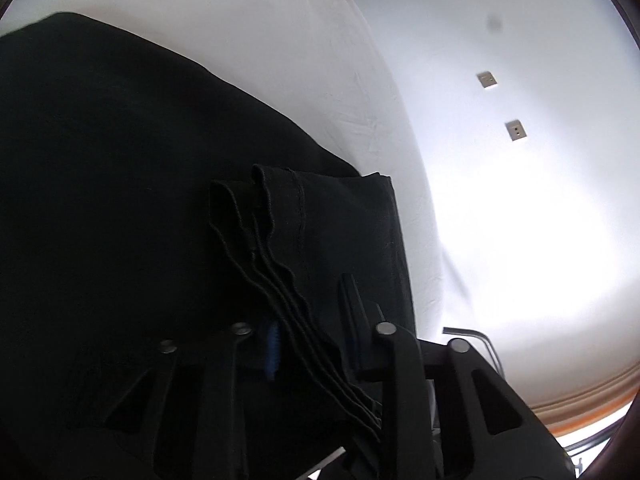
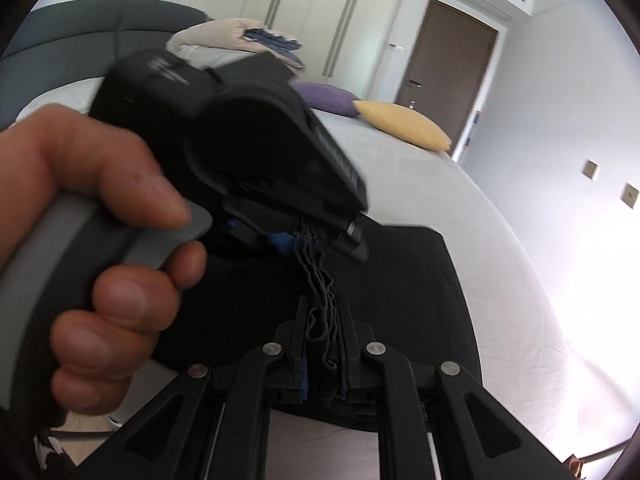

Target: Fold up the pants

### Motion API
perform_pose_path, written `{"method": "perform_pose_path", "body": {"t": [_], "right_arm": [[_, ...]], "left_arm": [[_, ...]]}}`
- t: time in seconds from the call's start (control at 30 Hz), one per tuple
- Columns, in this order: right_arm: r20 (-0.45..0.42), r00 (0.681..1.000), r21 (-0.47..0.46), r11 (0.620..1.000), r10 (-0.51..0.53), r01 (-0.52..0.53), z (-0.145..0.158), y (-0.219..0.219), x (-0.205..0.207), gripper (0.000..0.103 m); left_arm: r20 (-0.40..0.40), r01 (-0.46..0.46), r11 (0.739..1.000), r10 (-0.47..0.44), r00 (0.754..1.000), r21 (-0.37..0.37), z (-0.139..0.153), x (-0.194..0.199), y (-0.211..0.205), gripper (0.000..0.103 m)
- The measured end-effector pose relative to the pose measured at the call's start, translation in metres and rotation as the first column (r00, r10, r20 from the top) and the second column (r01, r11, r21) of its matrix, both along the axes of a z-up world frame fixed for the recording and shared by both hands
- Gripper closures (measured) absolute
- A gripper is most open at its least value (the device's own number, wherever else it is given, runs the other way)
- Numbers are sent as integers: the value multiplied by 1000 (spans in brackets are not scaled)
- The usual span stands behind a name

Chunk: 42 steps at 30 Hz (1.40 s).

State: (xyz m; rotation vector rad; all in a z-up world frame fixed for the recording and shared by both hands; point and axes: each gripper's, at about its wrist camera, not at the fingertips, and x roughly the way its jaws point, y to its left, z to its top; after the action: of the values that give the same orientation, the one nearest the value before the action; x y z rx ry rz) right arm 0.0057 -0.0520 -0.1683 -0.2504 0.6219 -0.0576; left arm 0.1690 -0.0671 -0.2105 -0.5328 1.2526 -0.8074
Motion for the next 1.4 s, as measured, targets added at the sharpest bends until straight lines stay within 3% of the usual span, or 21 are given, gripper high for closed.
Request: {"method": "perform_pose_path", "body": {"t": [0.27,0.53,0.77,1.13,1.33,1.4], "right_arm": [[-3,990,-1,990,141,-141,10,40,13,90],[-31,963,40,963,268,-267,4,71,35,90],[-91,948,90,950,306,-298,-11,82,55,90],[-140,931,122,939,337,-321,-19,78,97,87],[-126,915,187,915,384,-358,-15,67,102,67],[-125,909,201,908,396,-368,-15,63,102,61]], "left_arm": [[97,-12,996,4,995,89,20,16,60,90],[129,-58,982,35,991,180,16,34,117,91],[108,-97,979,78,991,182,1,55,150,91],[138,-115,973,89,987,200,-2,38,171,90],[176,-133,961,91,980,243,8,23,170,90],[208,-154,945,95,973,288,15,18,174,90]]}}
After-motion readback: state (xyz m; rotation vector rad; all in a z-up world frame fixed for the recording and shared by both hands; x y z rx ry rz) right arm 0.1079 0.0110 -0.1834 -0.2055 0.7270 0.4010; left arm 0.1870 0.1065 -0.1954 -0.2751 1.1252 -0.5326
